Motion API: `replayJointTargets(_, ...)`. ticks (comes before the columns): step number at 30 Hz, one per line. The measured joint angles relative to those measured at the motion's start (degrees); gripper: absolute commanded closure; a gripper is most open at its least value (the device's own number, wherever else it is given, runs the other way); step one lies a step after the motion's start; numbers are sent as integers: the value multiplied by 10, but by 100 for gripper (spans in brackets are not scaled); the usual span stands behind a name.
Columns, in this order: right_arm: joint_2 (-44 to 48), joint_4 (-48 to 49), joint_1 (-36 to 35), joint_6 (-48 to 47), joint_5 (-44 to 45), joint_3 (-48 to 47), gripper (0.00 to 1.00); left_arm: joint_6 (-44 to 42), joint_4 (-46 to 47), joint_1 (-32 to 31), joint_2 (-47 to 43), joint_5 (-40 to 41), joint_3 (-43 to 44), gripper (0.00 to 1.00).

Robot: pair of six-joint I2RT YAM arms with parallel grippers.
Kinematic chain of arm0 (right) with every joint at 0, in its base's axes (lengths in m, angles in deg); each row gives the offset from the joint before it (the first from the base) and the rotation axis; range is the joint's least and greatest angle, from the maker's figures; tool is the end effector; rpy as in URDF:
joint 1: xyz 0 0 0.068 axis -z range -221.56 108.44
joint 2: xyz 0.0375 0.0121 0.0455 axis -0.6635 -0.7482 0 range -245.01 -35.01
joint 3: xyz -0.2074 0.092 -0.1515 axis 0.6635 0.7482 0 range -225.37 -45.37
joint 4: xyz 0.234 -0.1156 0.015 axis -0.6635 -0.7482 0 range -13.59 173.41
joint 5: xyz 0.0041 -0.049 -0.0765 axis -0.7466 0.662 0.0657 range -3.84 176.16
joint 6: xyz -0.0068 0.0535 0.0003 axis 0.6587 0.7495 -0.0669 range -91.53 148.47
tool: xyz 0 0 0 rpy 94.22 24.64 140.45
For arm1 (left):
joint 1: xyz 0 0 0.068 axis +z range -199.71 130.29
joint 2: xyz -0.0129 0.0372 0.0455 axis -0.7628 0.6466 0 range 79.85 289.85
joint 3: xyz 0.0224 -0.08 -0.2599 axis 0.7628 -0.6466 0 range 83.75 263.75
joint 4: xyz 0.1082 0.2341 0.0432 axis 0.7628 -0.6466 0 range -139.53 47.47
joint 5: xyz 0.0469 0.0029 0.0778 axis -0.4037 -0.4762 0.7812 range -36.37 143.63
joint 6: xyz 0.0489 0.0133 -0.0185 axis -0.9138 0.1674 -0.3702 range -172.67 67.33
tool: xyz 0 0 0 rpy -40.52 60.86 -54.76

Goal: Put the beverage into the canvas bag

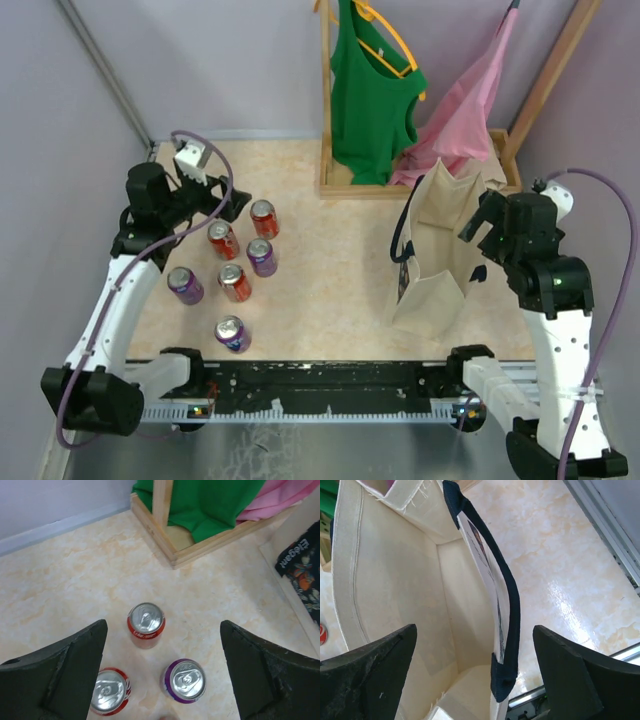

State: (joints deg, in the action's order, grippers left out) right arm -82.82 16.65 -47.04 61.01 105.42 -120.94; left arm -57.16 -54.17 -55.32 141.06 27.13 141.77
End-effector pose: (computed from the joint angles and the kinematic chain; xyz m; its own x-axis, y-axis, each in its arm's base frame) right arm 0.1157 -0.0007 0.4086 -0.4392 0.4679 -0.7669 0.4761 0.8452 0.2429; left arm 0.2404 -0.0396 0.3640 -0.2135 0.0913 -0.9727 0.5351 0.8439 -0.0383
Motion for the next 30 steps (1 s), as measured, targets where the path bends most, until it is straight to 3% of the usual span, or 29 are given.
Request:
replayJointTargets(8,4,39,0,-65,-10,14,1,28,-13,-111,118,-14,136,3)
replayJointTargets(17,-48,22,0,-48,49,-36,1,78,-16,-277,288,-2,308,5)
replayJointTargets(30,-15,-28,0,-23,73,-36,1,154,-26,-399,468,49,479,6)
